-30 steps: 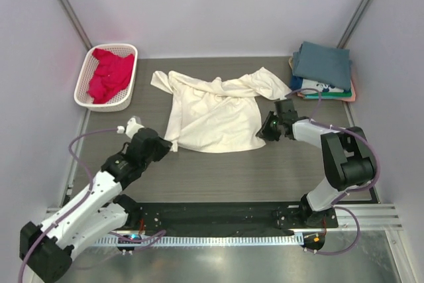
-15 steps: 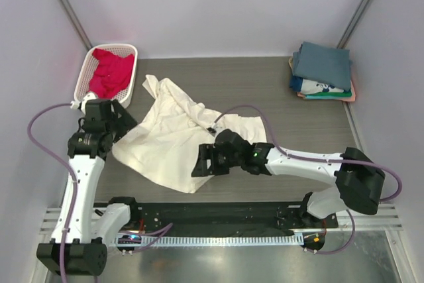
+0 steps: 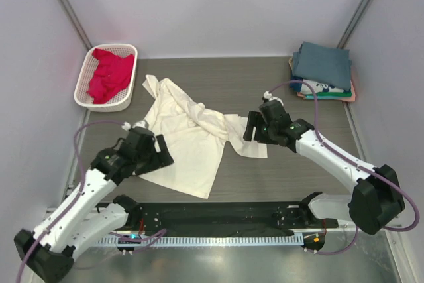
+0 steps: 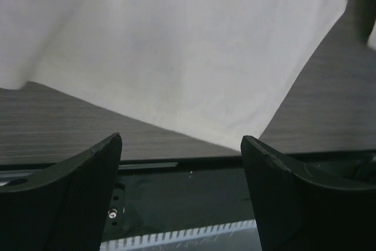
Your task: Fold and stack the t-shirts
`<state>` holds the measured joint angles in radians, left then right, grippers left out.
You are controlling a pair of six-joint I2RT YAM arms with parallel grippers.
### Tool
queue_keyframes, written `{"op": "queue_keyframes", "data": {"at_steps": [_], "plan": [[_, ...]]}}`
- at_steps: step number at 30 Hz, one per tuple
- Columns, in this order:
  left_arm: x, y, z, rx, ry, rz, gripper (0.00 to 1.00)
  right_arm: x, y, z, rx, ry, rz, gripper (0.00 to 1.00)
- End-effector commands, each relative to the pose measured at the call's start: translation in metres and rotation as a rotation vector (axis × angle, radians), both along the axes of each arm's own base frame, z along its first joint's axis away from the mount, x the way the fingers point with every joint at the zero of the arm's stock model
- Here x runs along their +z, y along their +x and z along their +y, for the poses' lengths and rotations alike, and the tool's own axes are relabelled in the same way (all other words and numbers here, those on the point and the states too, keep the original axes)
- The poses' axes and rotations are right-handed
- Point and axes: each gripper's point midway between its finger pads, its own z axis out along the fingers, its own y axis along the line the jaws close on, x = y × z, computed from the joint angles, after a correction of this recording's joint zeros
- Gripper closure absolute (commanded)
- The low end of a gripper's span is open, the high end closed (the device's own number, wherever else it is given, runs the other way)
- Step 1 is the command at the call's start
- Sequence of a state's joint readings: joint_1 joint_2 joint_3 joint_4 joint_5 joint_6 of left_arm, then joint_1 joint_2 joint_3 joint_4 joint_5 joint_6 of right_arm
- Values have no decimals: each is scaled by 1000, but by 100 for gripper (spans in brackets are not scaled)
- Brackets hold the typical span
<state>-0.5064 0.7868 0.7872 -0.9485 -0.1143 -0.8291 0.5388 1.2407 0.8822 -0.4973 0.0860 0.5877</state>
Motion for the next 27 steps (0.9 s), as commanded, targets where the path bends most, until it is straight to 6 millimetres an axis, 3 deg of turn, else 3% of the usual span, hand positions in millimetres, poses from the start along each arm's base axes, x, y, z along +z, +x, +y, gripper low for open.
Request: {"op": "queue_keyframes", "data": {"at_steps": [1,5,8,12,15,21,22,24,26,27], "plan": [[-17,-9,-39,-33,-37,31,18,-28,-18,-3,120,-80,67,27],[-36,-20,-77,-92,-17,46,18,-23,-17,16,253,-113,13,31],[-47,-23,-110,-129,-44,49,18,-30,-21,33,342,-166,32,31],[-64,-30,-137,-156,-62,69,19,-46,-27,54,432,-237,58,30],[-78,-37,-149,-171,-72,91,19,-63,-24,60,457,-298,87,30],[-105,-50,-164,-210,-51,125,18,-89,-9,51,449,-455,138,32],[-108,-51,-166,-216,-48,128,21,-91,-8,50,446,-466,143,35],[-120,-52,-165,-210,-25,141,28,-93,-4,51,441,-482,144,59],[-126,-50,-163,-200,-5,134,47,-89,0,55,440,-474,134,81],[-129,-49,-160,-195,7,131,53,-88,0,57,447,-468,138,86]]}}
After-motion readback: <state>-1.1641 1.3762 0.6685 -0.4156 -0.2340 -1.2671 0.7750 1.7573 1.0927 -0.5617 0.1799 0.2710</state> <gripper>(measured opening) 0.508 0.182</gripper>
